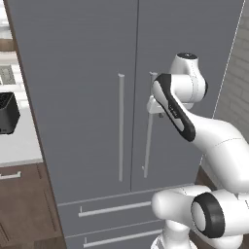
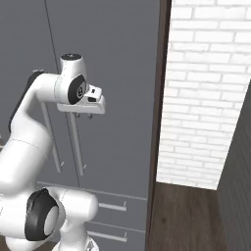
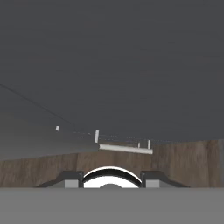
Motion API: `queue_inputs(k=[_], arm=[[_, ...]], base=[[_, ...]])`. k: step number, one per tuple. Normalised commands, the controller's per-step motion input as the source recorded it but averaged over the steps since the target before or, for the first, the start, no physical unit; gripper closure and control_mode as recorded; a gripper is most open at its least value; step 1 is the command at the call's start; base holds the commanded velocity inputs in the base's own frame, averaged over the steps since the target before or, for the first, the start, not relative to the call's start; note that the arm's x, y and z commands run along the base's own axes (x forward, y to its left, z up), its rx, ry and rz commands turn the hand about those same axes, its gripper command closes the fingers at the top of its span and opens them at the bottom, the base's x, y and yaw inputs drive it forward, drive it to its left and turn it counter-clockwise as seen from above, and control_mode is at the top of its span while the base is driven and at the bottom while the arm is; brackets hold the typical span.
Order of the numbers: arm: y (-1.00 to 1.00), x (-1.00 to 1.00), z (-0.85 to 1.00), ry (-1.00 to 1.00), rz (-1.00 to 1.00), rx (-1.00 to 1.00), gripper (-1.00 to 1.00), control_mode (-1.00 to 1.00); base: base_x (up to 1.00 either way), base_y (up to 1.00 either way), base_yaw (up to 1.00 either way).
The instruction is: Take the strawberry from the fridge and place it on top of the pancake, located on the dining counter.
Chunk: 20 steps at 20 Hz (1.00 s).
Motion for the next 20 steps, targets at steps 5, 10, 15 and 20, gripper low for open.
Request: queue_inputs(k=[5, 10, 15, 20], arm=[[0.00, 0.00, 0.00, 0.00, 0.00, 0.00, -1.00, 1.00], [0.00, 0.00, 0.00, 0.00, 0.00, 0.00, -1.00, 1.00], [0.00, 0.00, 0.00, 0.00, 0.00, 0.00, -1.00, 1.00], [0.00, 0.00, 0.00, 0.00, 0.00, 0.00, -1.00, 1.00]], base=[[-0.01, 0.00, 0.00], [-0.27, 0.32, 0.01], [-0.27, 0.55, -0.02], [-0.05, 0.17, -0.01]])
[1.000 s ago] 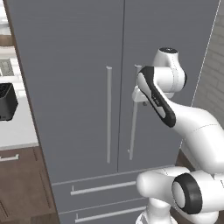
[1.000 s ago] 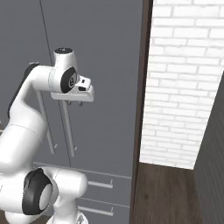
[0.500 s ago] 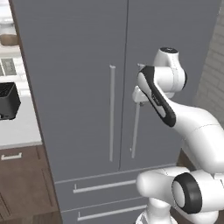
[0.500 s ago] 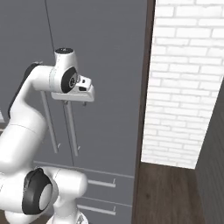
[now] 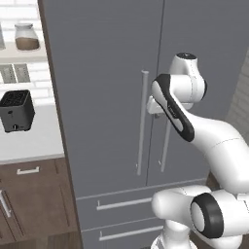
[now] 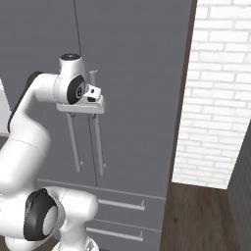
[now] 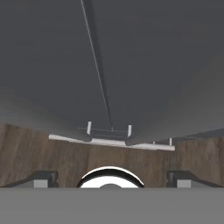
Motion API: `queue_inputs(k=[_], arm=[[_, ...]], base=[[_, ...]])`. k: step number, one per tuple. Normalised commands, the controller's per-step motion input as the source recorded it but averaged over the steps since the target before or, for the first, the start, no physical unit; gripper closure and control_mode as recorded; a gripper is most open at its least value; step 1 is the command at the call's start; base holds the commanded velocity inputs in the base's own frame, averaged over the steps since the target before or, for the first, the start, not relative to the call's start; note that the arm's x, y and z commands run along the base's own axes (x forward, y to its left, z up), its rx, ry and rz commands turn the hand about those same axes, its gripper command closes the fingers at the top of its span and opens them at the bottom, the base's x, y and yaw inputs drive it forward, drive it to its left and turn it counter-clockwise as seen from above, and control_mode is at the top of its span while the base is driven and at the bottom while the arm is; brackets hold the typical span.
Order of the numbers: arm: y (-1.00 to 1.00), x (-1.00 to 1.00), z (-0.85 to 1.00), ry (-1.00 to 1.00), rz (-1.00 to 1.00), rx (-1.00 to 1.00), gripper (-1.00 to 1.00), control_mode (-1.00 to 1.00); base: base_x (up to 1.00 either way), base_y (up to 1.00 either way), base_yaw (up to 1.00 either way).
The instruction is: Take the strawberry from the fridge and place it on top of the pancake, located on the dining counter.
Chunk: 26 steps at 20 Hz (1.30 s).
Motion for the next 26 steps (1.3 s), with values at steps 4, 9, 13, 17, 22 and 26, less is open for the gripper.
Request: queue_inputs(k=[4, 9, 13, 17, 22, 26], arm=[[0.00, 0.00, 0.00, 0.00, 0.00, 0.00, -1.00, 1.00], [0.00, 0.00, 0.00, 0.00, 0.00, 0.00, -1.00, 1.00], [0.00, 0.00, 0.00, 0.00, 0.00, 0.00, -1.00, 1.00], [0.00, 0.00, 0.00, 0.00, 0.00, 0.00, -1.00, 1.00], [0.00, 0.56, -0.25, -0.19, 0.00, 0.00, -1.00, -1.00], [-0.16, 0.96, -0.11, -0.29, 0.00, 0.00, -1.00, -1.00]], base=[[-0.58, 0.02, -0.09], [-0.68, 0.04, -0.09], [-0.14, 0.11, -0.01], [0.00, 0.10, 0.00], [0.00, 0.00, 0.00], [0.00, 0.00, 0.00]])
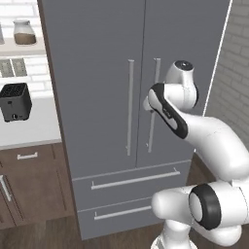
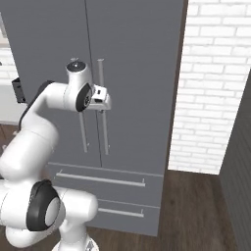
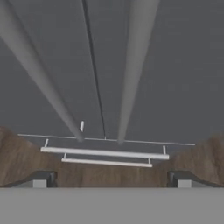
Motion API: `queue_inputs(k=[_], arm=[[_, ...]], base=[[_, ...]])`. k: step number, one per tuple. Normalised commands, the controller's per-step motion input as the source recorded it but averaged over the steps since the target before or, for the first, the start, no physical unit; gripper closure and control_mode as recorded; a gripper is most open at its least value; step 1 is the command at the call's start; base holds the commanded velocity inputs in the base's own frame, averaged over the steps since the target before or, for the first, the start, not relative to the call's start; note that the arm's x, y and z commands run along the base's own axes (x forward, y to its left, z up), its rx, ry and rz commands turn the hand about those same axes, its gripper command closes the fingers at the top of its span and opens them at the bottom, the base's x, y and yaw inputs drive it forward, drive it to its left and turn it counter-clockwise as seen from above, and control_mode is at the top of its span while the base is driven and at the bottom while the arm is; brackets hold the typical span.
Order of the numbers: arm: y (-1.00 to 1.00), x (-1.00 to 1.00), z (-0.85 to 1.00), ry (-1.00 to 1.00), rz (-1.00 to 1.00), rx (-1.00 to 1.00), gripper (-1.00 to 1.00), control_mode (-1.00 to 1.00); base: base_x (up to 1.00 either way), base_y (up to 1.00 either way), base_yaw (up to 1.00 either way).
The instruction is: Take the strawberry from the fridge and place it on top of the pancake, located on the dining counter.
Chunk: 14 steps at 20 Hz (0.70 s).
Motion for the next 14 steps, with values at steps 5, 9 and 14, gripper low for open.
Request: queue_inputs(k=[5, 9, 14], arm=[[-0.26, 0.82, 0.00, -0.33, 0.00, 0.00, -1.00, -1.00], [-0.03, 0.54, 0.00, -0.17, 0.00, 0.00, -1.00, -1.00], [0.00, 0.65, 0.00, -0.01, 0.00, 0.00, -1.00, -1.00]], base=[[0.00, 0.00, 0.00], [0.00, 0.00, 0.00], [0.00, 0.00, 0.00]])
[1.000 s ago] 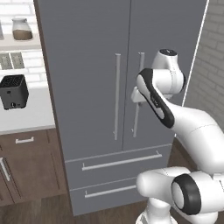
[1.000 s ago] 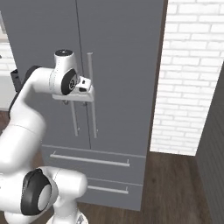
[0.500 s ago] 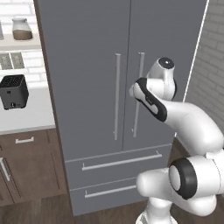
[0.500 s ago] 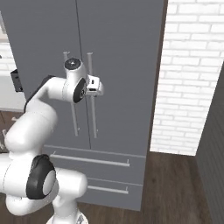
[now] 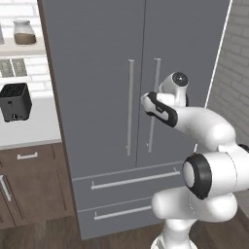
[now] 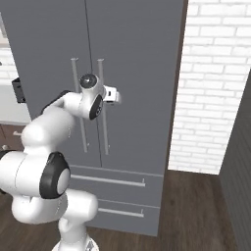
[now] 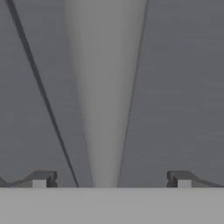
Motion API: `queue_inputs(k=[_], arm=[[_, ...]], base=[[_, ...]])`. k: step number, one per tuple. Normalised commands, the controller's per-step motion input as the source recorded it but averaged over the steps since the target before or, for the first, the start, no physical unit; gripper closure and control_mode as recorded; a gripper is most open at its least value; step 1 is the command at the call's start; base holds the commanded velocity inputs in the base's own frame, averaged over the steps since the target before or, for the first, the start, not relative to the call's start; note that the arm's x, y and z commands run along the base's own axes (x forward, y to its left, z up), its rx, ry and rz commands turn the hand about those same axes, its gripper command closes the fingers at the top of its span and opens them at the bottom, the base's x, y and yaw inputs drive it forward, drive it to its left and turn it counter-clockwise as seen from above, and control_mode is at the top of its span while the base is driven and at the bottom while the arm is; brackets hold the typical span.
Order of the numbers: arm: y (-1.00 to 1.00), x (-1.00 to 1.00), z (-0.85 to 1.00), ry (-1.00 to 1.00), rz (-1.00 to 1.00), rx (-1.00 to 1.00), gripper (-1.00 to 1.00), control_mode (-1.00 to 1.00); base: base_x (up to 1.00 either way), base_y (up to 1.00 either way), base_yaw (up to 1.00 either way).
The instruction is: Take the strawberry from the fridge and place it on top of the pancake, located on the dining counter.
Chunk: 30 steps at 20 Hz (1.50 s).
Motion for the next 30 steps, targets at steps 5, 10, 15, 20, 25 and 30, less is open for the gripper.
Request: queue_inputs(k=[5, 10, 15, 20, 25, 30], arm=[[0.00, 0.47, -0.02, -0.01, 0.00, 0.00, -1.00, -1.00], [0.00, 0.26, -0.10, -0.12, 0.00, 0.00, -1.00, -1.00], [0.00, 0.14, -0.08, -0.10, 0.00, 0.00, 1.00, -1.00], [-0.04, -0.14, 0.00, 0.03, 0.00, 0.01, 1.00, -1.00], [-0.40, -0.83, 0.00, 0.08, -0.02, 0.06, 1.00, -1.00], [-0.90, -1.00, 0.00, 0.06, -0.03, 0.14, 1.00, -1.00]], base=[[0.00, 0.00, 0.00], [0.00, 0.00, 0.00], [0.00, 0.00, 0.00], [0.00, 0.00, 0.00], [0.00, 0.00, 0.00], [0.00, 0.00, 0.00]])
